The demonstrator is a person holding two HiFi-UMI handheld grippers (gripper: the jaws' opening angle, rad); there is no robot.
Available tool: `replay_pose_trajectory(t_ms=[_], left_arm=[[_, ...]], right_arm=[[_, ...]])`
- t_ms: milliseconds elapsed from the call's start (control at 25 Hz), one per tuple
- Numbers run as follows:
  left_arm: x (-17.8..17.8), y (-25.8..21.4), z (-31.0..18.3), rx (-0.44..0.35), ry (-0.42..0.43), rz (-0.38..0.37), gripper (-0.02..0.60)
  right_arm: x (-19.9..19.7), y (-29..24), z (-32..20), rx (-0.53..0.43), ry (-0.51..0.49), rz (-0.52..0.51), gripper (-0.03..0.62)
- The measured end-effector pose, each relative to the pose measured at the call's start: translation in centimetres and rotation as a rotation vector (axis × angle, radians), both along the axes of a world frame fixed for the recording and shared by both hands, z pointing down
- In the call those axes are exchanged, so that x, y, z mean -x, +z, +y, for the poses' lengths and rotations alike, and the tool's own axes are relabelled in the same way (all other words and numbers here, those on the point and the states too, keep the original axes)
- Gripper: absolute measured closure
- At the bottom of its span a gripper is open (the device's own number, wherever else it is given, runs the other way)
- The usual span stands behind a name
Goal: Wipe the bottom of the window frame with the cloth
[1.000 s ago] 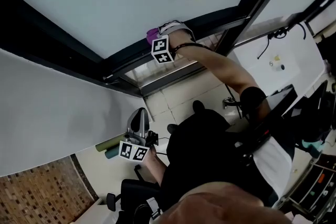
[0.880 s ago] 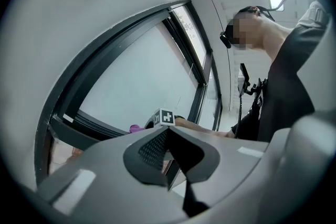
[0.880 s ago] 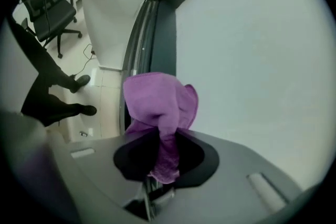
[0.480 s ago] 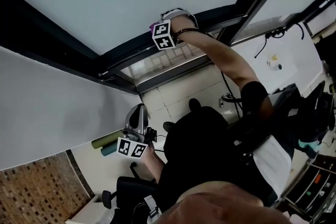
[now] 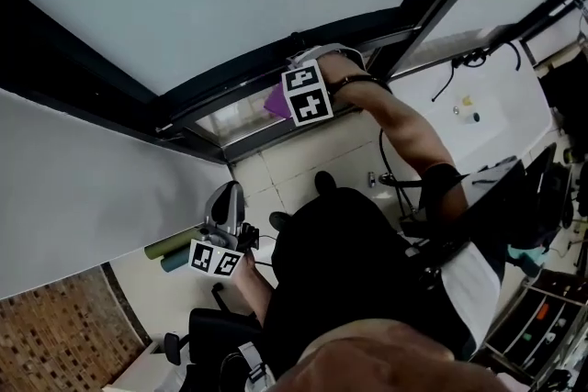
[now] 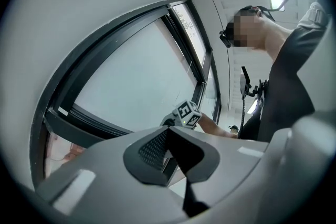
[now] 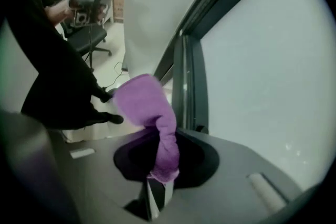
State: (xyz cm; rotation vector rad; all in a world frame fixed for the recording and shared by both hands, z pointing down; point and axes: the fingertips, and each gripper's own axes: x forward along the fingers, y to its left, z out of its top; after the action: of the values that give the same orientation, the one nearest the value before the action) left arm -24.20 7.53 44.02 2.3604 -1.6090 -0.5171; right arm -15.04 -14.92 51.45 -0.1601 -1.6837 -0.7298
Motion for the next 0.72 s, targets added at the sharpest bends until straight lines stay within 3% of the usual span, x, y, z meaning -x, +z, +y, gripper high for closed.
replay_pose_trajectory(t_ms=[120,240,440,640,720], left_arm=[[-0.5,-0.2,-0.8,-0.003,0.020,0.002,0.581],[-1.8,-0.6,-1.4,-0.020,0.051,-0.004,0.581],[-3.3,-0.6,-1.2,-0.028,0.061,0.008,0.581],[-2.3,0.2,-0.6,0.000,0.025,0.020,0.581],[-1.8,0.6,-0.6,0.012,0.014,0.023,0.581]], right_arm=[[1.0,-4.4,-4.2,-0.075,0.079,-0.180,0.531],[3.7,-4.3,-8.9,-0.174,0.070,-0.213,0.531],[4.2,2.2,-12.9,-0.381,-0.068,0.042,0.533],[-0.1,2.0,-6.5,-0.412,-0.194,0.165,0.533],[-2.3,2.8,-2.5,-0.371,-0.243,0.197,0.531]])
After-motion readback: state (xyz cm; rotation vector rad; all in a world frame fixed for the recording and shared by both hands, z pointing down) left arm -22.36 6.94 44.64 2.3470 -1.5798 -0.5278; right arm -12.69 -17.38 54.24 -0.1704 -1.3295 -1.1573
